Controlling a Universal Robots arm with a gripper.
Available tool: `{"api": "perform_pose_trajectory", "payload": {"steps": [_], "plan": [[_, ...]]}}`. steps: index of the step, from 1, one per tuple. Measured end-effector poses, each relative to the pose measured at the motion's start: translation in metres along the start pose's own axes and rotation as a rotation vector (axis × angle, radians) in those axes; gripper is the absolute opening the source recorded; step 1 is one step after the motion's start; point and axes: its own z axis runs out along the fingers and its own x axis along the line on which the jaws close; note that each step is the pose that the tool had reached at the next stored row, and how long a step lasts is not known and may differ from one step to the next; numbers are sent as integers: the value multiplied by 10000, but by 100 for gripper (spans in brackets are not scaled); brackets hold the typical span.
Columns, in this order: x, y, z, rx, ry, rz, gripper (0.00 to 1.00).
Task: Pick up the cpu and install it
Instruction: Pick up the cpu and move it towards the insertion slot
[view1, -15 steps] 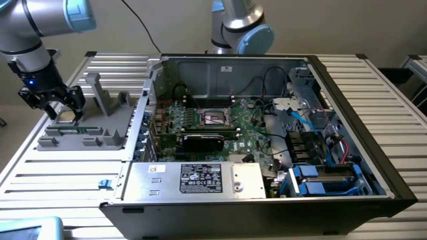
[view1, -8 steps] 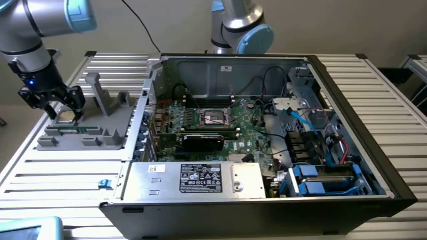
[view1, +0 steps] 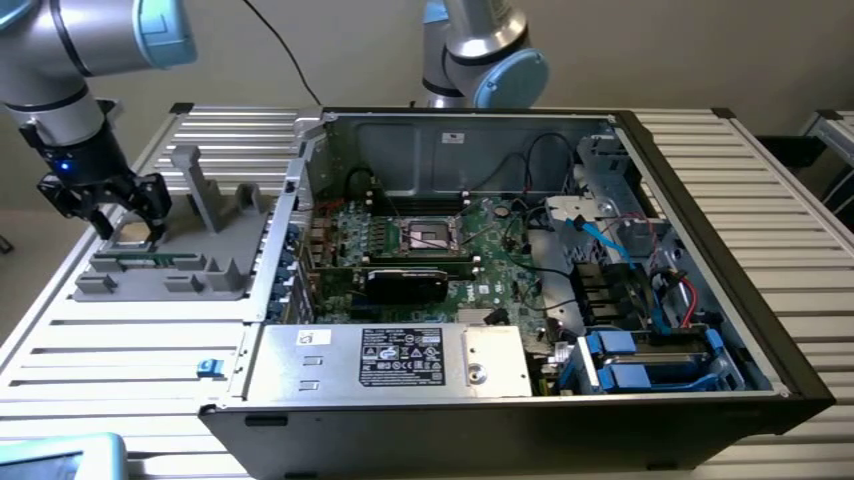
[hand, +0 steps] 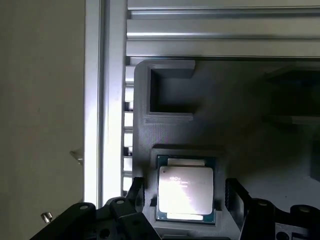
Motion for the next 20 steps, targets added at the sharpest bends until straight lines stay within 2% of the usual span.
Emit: {"api": "perform_pose_trajectory", "payload": {"steps": [7, 8, 10, 16, 20], "plan": [[-14, 0, 1, -2, 1, 2, 73], [-15, 0, 1, -2, 2, 2, 66], [-18, 0, 1, -2, 8, 2, 66], [-21, 0, 3, -5, 55, 3, 66], [-23, 0, 3, -28, 94, 3, 66]]}}
